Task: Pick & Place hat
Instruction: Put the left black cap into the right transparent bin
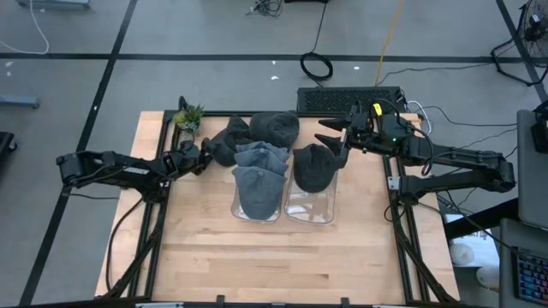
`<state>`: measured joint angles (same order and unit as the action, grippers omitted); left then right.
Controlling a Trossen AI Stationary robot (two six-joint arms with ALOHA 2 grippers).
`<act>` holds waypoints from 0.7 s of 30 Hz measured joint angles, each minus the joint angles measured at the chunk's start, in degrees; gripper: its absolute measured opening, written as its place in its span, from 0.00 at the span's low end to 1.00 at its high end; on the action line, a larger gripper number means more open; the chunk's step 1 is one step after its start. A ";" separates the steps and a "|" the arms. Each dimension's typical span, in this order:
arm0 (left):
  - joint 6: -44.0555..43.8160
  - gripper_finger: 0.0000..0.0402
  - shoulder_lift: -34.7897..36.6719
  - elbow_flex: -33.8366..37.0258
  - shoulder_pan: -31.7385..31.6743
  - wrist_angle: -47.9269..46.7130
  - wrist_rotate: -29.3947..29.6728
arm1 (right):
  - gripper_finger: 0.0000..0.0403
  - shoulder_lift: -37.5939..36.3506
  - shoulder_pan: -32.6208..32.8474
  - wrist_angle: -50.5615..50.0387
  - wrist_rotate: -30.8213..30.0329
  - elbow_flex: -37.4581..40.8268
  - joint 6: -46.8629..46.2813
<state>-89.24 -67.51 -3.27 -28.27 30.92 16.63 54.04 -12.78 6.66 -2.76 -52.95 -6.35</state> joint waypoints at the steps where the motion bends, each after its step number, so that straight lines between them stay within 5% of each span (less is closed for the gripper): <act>1: -0.44 0.75 0.00 0.00 0.00 -0.13 -0.07 | 0.54 0.00 0.00 0.00 -0.01 0.00 0.00; 12: -2.35 0.07 -0.07 0.26 0.07 2.52 -0.56 | 0.54 0.00 0.00 0.00 -0.13 0.00 -0.79; 21: -2.50 0.02 0.97 -1.40 0.37 15.80 1.29 | 0.54 0.00 0.00 -0.07 0.02 0.00 -2.96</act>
<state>-91.74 -66.54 -4.67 -27.90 46.71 17.91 54.04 -12.78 6.59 -2.74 -52.95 -9.31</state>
